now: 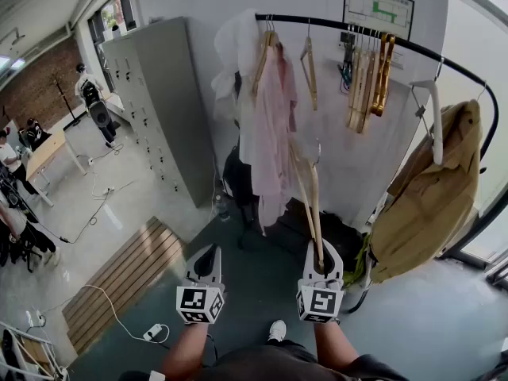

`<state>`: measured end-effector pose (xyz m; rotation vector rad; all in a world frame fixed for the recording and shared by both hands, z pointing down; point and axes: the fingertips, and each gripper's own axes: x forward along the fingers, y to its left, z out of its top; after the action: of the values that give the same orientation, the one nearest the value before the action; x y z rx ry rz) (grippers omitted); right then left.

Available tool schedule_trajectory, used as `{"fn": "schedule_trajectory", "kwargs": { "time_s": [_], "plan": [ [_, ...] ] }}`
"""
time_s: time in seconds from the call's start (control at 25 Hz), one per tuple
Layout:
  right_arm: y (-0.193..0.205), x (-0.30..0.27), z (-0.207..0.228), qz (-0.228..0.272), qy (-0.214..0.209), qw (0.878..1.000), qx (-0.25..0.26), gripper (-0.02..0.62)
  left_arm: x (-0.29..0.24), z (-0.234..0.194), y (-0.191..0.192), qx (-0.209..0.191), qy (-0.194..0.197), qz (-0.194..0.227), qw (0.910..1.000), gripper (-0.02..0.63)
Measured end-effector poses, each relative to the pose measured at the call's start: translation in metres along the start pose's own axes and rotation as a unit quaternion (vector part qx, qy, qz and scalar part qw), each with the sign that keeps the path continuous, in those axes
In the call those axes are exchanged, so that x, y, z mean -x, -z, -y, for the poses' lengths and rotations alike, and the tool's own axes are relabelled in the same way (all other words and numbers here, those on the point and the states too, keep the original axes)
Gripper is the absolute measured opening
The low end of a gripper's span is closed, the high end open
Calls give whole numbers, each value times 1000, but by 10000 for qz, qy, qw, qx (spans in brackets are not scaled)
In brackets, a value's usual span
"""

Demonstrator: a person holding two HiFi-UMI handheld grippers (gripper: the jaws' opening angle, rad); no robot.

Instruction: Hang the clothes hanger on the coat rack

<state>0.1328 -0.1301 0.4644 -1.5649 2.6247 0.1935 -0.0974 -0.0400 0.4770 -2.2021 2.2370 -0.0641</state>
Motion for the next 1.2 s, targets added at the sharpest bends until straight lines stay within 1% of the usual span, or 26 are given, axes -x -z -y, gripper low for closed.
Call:
{"fn": "schedule_trajectory", "kwargs": {
  "time_s": [0.16,0.24,0.36,0.56,0.76,0.88,1.04,1.2],
  "plan": [
    [4,-29,9,37,36,9997,253,54,-34,9,2,74,126,-129,9998,9],
    [-4,-49,12,106,39,9996,276,54,-49,10,-2,87,151,-104,9998,9],
    [-11,-81,20,87,218,9994,254,54,-72,4,-9,106,145,-52,9998,9],
    [-17,-128,16,158,333,9990,252,54,-102,-9,-9,73,218,-65,9997,9],
    [-22,-177,11,184,541,9979,305,54,-141,-22,-10,-33,561,20,9984,9],
    [-31,-217,5,254,749,9965,278,54,-168,-41,-14,-92,837,114,9964,9],
    [-52,-270,3,283,1067,9935,289,54,-197,-67,-10,-59,1178,109,9930,9],
    [-84,-328,13,267,1385,9897,232,54,-225,-96,-9,-56,1479,75,9890,9]
  ]
}}
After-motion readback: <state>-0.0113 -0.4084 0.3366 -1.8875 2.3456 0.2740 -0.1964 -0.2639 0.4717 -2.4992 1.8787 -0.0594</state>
